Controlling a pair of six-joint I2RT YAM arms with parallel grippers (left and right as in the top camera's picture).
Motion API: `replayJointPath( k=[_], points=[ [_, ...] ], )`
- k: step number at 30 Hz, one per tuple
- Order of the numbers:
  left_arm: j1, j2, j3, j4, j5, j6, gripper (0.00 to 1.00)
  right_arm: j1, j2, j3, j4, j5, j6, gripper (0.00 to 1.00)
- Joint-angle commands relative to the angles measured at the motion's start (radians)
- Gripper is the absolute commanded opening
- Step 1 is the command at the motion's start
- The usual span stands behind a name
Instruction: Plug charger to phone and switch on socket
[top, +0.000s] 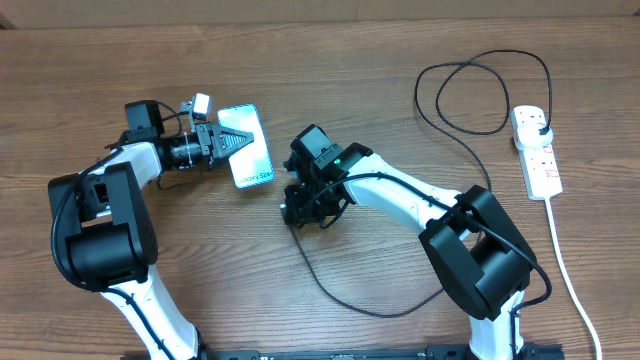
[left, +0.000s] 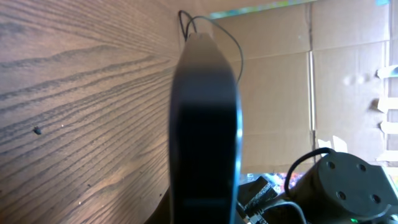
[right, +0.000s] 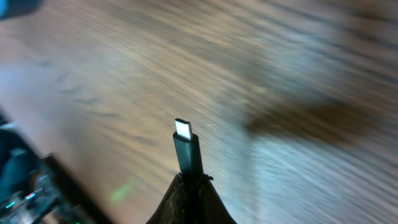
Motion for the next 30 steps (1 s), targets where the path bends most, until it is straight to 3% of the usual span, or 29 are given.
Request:
replayJointPath(
  k=[1, 8, 12, 17, 23, 26, 30],
  points=[
    [0.052, -0.032, 0.002, 0.004, 0.111, 0.051, 0.04, 0.007, 0.011, -0.036, 0.066, -0.153, 0.023, 0.04],
    [0.071, -0.032, 0.002, 0.0, 0.111, 0.058, 0.04, 0.007, 0.01, -0.112, 0.276, -0.228, 0.05, 0.04],
    [0.064, -0.032, 0.002, 0.0, 0.089, 0.057, 0.04, 0.007, 0.008, -0.114, 0.307, -0.22, 0.049, 0.04],
    [0.063, -0.032, 0.001, -0.03, 0.085, 0.059, 0.04, 0.007, -0.042, -0.117, 0.298, -0.226, 0.041, 0.04],
    [0.064, -0.032, 0.001, -0.229, 0.045, 0.132, 0.04, 0.007, -0.209, -0.118, 0.119, -0.117, -0.043, 0.04],
    [0.064, -0.032, 0.001, -0.332, 0.092, 0.217, 0.04, 0.018, -0.267, -0.145, 0.094, -0.103, -0.064, 0.04],
    [0.064, -0.036, 0.002, -0.615, 0.191, 0.498, 0.04, 0.046, -0.354, -0.256, 0.182, -0.104, -0.028, 0.04]
  ],
)
